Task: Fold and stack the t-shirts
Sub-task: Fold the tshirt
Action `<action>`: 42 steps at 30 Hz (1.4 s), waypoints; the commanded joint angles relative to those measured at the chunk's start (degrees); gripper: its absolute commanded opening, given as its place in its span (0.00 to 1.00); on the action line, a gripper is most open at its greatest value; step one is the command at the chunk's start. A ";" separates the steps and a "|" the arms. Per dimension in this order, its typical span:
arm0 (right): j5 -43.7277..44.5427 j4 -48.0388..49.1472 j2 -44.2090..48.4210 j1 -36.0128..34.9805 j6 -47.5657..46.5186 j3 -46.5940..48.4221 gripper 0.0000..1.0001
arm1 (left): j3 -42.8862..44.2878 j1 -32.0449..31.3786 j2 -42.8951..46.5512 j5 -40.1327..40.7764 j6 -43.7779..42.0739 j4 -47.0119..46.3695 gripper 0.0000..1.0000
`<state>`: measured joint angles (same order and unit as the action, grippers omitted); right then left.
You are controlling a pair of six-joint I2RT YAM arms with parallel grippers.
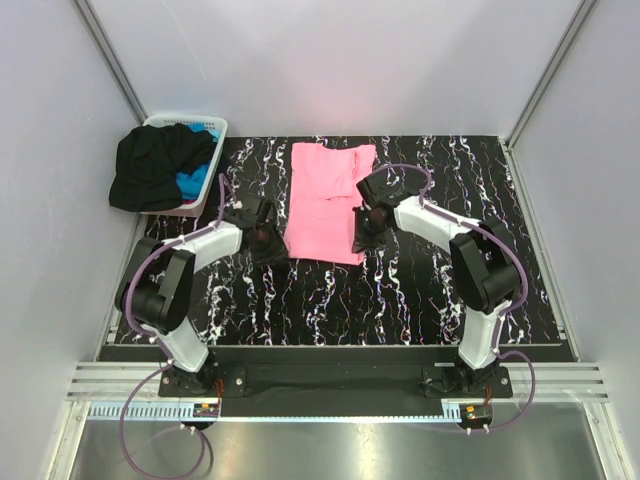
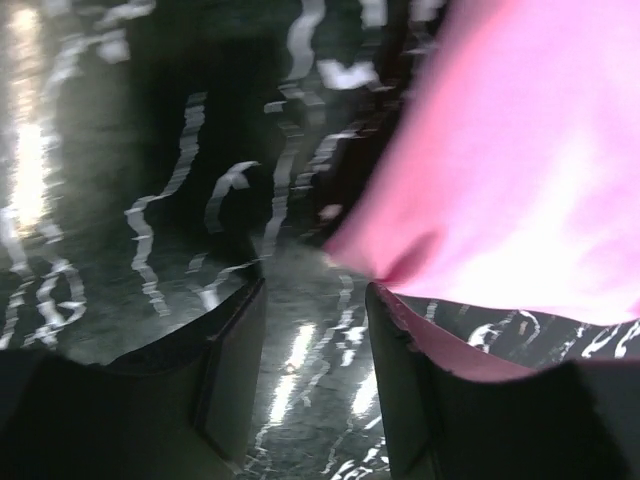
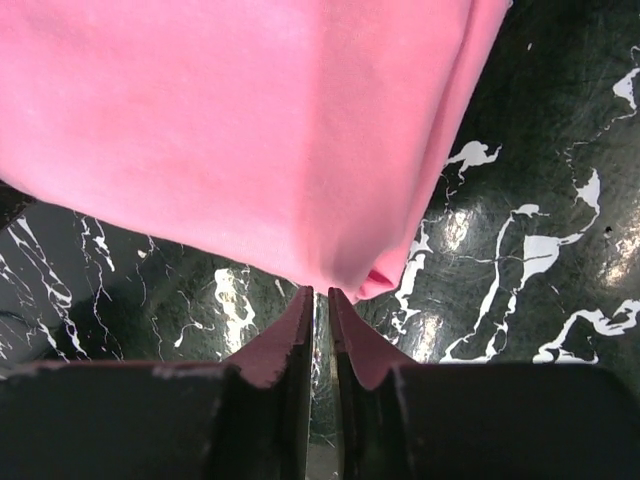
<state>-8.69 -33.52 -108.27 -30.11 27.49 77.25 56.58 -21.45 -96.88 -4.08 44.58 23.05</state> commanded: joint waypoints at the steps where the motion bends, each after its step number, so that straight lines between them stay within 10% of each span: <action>1: -1.68 2.40 -0.71 0.05 -0.41 2.72 0.17 | -3.84 2.03 4.85 -0.14 2.09 -8.44 0.48; 42: 0.34 3.02 -7.04 0.14 0.20 4.57 0.12 | -10.34 4.93 2.40 -10.95 5.61 -20.93 0.33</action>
<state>-8.91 -31.29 -115.42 -30.09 27.16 80.79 46.94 -16.80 -94.02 -12.32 49.04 7.31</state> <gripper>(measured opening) 0.120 0.331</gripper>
